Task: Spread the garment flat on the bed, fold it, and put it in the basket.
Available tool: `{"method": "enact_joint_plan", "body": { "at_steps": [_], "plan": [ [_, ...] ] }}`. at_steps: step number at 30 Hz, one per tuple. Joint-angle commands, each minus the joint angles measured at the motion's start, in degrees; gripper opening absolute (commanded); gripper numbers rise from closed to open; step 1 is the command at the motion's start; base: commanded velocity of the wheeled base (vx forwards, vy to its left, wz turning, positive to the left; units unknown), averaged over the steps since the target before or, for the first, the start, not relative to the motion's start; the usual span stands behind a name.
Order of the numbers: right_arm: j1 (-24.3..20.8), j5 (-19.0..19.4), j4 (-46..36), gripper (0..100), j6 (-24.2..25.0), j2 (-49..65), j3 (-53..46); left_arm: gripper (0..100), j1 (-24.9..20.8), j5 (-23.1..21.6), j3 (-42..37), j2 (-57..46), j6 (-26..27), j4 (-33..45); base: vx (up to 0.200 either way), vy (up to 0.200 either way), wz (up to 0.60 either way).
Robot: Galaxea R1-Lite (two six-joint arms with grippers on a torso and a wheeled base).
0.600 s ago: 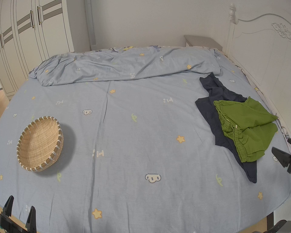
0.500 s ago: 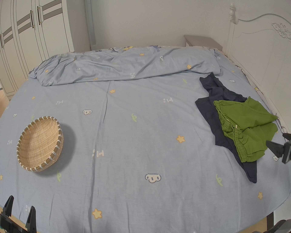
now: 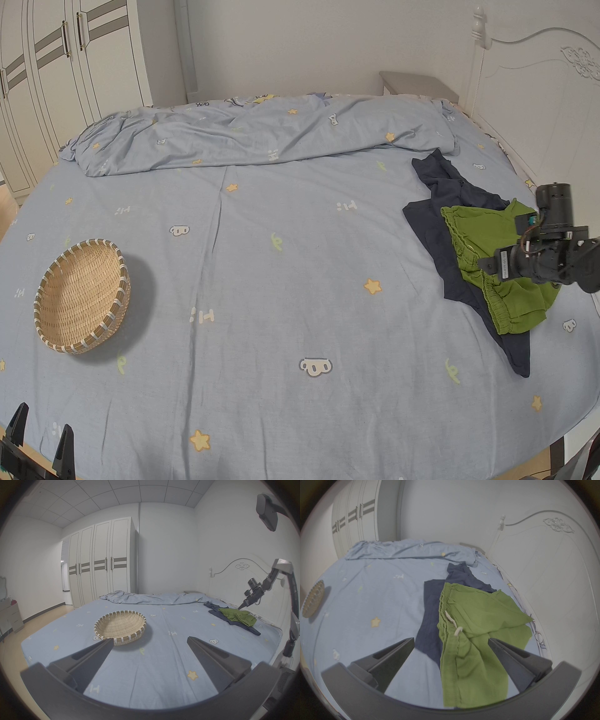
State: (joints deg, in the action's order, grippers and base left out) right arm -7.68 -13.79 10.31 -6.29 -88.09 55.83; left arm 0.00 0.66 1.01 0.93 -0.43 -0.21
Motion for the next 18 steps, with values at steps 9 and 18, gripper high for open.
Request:
{"method": "enact_joint_plan", "body": {
  "at_steps": [9,18],
  "plan": [
    [0.5,-3.6,2.8,100,-0.2,-17.6,9.6,100,0.0,0.0,-1.0,-0.9,0.0,0.0,0.0,0.0,0.0],
    [2.1,-3.9,3.9,100,0.0,-17.6,9.6,100,0.0,0.0,-1.0,-0.9,0.0,-0.1,0.0,0.0,0.0]
  ]
}}
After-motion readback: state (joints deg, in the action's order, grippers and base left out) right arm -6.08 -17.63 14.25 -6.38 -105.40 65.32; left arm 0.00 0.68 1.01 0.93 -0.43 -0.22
